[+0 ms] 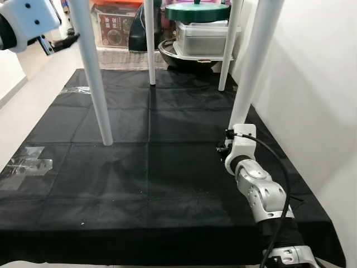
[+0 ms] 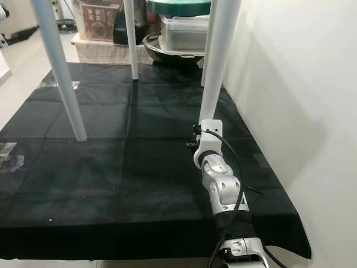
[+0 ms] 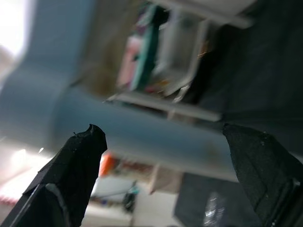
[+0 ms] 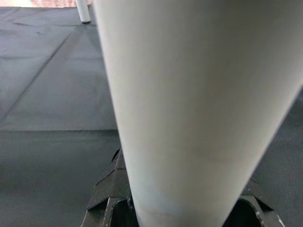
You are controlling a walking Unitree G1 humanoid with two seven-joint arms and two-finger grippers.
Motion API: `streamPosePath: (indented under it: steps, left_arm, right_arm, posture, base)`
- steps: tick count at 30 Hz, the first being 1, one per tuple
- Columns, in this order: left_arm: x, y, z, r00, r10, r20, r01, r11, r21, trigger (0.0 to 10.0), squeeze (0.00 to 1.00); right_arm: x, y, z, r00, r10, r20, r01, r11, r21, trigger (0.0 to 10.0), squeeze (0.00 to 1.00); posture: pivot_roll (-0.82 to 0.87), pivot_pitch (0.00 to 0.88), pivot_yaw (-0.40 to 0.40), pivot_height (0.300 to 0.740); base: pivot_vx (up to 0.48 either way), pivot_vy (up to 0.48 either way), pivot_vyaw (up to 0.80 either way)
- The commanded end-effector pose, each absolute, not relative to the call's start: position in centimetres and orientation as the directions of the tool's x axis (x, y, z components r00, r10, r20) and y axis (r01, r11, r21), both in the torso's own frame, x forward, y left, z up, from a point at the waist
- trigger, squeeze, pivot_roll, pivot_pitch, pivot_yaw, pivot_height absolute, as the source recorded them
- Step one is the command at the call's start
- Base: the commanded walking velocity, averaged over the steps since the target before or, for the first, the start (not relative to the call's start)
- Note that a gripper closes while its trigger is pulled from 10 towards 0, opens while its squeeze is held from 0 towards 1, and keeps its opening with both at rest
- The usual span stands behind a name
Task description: Building children table
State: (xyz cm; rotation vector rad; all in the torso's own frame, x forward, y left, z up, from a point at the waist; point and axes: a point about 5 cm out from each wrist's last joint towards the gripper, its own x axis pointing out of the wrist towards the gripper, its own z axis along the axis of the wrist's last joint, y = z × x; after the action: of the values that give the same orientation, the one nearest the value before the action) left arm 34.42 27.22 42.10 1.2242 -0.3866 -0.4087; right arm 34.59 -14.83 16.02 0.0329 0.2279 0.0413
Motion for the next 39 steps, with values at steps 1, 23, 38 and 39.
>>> streamPosePath:
  steps: [1,23,38,39]
  left_arm:
    - [34.3,26.6,41.5,0.829,-0.559,0.022,0.150,0.259,0.954,10.0,0.00]
    - [29.6,21.9,27.1,0.663,-0.724,0.187,0.466,0.596,0.654,10.0,0.00]
    - [23.0,18.9,16.6,0.955,-0.209,0.210,0.176,0.971,0.165,10.0,0.00]
    - [22.8,19.2,16.2,0.969,-0.149,0.199,0.123,0.983,0.135,10.0,0.00]
  right_arm:
    - [34.1,-14.2,15.3,0.958,0.088,-0.273,-0.076,0.996,0.057,0.0,0.00]
    - [31.4,-15.4,17.4,0.990,0.118,-0.073,-0.118,0.993,0.015,10.0,1.00]
    - [27.1,-15.8,17.5,0.948,0.314,-0.056,-0.313,0.949,0.029,10.0,1.00]
    - [27.5,-15.6,18.2,0.953,0.302,-0.009,-0.302,0.953,0.023,10.0,1.00]
  posture:
    - [0.01,0.000,-0.077,0.740]
    - [-0.03,0.000,-0.084,0.740]
    - [-0.03,0.000,-0.080,0.740]
    - [-0.02,0.000,-0.080,0.740]
  base:
    - [0.000,0.000,0.00]
    - [0.000,0.000,0.00]
    - [0.000,0.000,0.00]
    - [0.000,0.000,0.00]
